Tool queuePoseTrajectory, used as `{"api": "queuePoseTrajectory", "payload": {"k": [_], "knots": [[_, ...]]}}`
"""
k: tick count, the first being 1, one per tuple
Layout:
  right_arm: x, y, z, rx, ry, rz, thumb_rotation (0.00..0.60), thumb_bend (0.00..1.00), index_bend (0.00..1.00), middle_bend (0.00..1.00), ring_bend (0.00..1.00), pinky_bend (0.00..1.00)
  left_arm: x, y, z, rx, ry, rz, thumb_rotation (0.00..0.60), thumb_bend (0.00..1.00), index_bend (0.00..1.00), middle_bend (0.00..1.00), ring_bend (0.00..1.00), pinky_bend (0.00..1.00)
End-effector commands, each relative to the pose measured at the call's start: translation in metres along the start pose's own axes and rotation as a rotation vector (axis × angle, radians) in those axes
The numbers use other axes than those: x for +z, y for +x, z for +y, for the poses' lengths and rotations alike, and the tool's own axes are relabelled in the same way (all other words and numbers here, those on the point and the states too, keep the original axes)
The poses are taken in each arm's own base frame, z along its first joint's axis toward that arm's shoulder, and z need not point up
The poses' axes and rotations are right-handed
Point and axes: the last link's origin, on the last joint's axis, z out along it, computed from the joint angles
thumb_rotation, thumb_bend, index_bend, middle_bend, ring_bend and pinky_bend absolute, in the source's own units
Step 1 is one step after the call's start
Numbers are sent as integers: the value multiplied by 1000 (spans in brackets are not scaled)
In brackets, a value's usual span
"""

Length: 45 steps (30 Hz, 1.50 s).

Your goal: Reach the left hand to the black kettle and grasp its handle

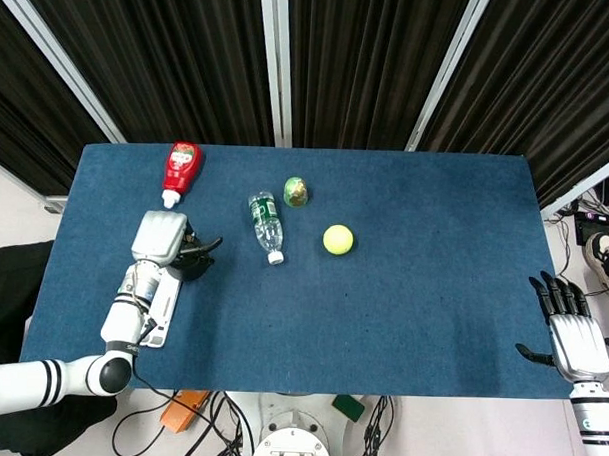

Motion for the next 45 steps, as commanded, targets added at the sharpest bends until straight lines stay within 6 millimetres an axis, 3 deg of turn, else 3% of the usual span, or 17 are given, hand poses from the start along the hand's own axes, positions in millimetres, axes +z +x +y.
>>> {"api": "queuePoseTrajectory", "payload": {"k": [1,7,14,18,23,29,45], "knots": [[-1,0,0,1,1,2,600,174,0,0,0,0,-1,0,-3,5,6,7,0,134,1000,1000,1000,693],[-2,0,-1,3,4,3,600,174,0,0,0,0,-3,0,-8,20,14,21,21,242,1000,1000,1000,693],[-4,0,-1,5,4,6,600,174,0,0,0,0,-5,-1,-12,41,11,30,183,369,1000,1000,1000,693],[-4,0,-1,6,4,7,600,174,0,0,0,0,-6,-2,-13,47,7,31,201,380,1000,1000,1000,693],[-4,0,0,7,3,6,600,174,0,0,0,0,-7,-4,-14,68,4,30,305,390,1000,1000,1000,693],[-4,0,0,7,2,5,600,174,0,0,0,0,-7,-6,-14,82,0,34,364,396,1000,1000,1000,693],[-4,0,0,7,-2,3,600,174,0,0,0,0,-12,-2,-12,121,-10,61,397,423,1000,1000,1000,693]]}}
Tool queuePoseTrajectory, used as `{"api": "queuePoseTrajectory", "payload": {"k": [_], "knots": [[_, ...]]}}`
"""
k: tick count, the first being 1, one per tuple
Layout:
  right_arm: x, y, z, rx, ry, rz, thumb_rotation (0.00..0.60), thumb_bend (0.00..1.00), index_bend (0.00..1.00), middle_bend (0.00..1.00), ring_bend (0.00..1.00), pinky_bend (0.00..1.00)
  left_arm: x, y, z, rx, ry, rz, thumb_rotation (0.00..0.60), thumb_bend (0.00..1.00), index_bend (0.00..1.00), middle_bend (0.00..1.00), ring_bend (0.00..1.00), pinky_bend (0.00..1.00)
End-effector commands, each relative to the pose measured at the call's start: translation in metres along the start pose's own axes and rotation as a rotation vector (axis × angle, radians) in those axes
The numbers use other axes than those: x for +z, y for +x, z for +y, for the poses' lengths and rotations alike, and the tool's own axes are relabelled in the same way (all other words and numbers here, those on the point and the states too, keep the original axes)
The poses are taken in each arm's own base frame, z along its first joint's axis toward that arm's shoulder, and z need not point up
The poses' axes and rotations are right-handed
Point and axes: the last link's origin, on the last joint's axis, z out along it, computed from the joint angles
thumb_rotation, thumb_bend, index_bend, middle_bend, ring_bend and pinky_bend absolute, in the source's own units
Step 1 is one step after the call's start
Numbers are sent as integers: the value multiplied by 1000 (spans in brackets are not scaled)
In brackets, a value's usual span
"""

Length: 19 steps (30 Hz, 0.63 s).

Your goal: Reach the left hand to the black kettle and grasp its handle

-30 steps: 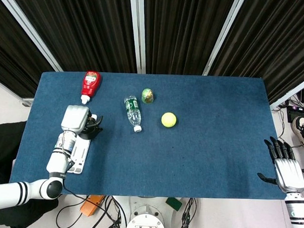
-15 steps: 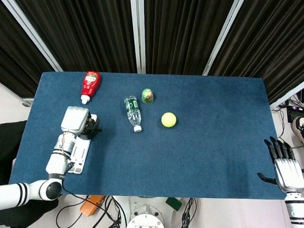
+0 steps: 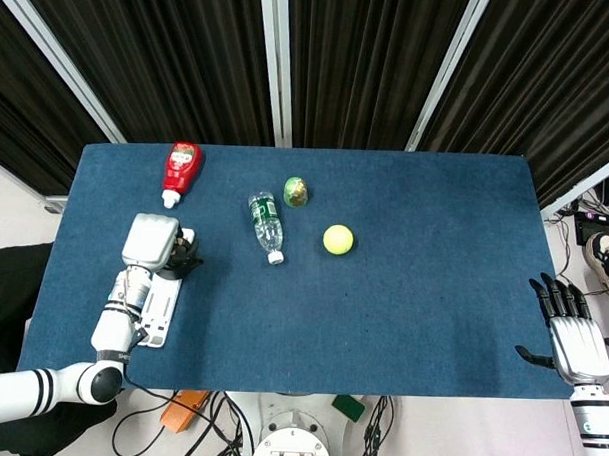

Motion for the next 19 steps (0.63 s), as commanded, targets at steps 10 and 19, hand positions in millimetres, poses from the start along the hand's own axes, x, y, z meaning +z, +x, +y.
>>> {"api": "queuePoseTrajectory", "payload": {"k": [10,19], "knots": [[-1,-1,1,2,-3,-2,600,174,0,0,0,0,-11,11,9,121,4,69,412,415,1000,1000,1000,693],[-3,-1,2,5,-5,3,600,174,0,0,0,0,-13,13,14,141,6,81,427,411,1000,1000,1000,693]]}}
